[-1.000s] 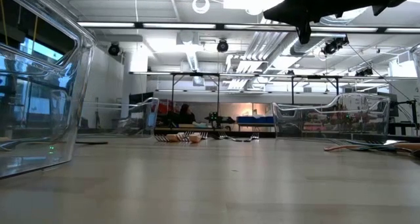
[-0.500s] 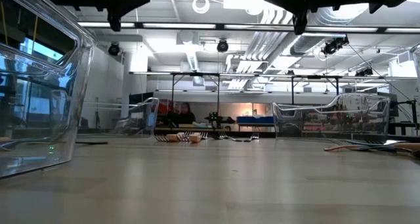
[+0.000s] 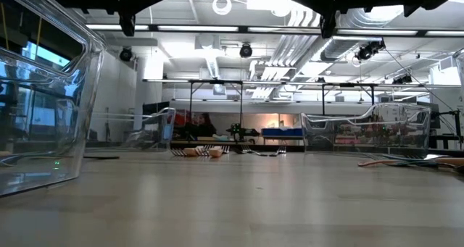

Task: Sort silverware by color (type)
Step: Put the blue spoon into the top left transparent bin

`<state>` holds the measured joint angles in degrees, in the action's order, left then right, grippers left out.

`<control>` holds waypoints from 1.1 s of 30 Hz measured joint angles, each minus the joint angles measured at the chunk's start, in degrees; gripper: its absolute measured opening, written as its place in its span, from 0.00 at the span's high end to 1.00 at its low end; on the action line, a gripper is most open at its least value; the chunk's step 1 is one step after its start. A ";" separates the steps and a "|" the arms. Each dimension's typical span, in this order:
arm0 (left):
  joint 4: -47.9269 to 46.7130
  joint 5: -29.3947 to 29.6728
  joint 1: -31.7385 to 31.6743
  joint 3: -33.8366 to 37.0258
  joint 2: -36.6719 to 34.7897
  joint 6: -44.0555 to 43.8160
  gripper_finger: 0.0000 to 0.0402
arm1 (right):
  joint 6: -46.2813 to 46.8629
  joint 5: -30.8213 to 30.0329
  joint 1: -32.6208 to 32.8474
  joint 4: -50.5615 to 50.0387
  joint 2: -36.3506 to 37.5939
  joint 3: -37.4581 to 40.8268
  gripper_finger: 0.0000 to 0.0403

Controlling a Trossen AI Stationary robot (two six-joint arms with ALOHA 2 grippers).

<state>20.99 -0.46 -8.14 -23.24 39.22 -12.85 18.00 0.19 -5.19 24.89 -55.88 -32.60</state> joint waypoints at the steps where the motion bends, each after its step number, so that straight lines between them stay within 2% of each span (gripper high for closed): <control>1: 0.02 -0.06 0.00 0.00 -0.02 -0.22 0.98 | 0.00 0.02 0.00 0.05 0.00 0.00 1.00; 24: -0.06 -0.10 -0.02 0.00 0.01 -1.08 1.00 | 1.48 0.07 0.00 0.21 0.00 0.00 0.99; 27: -0.06 -0.10 -0.02 -0.02 0.01 -1.53 1.00 | 3.11 0.07 0.00 0.21 0.00 0.00 0.93; 30: -0.06 -0.12 -0.02 -0.02 0.01 -2.09 1.00 | 5.50 0.27 -0.01 -1.15 0.01 -0.19 0.84; 33: -0.11 -0.14 -0.03 -0.02 0.01 -2.07 1.00 | 4.99 3.05 -0.04 -13.05 0.00 -4.34 0.71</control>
<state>20.88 -0.60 -8.17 -23.27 39.22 -14.92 22.99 3.24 -5.23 11.85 -55.88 -36.94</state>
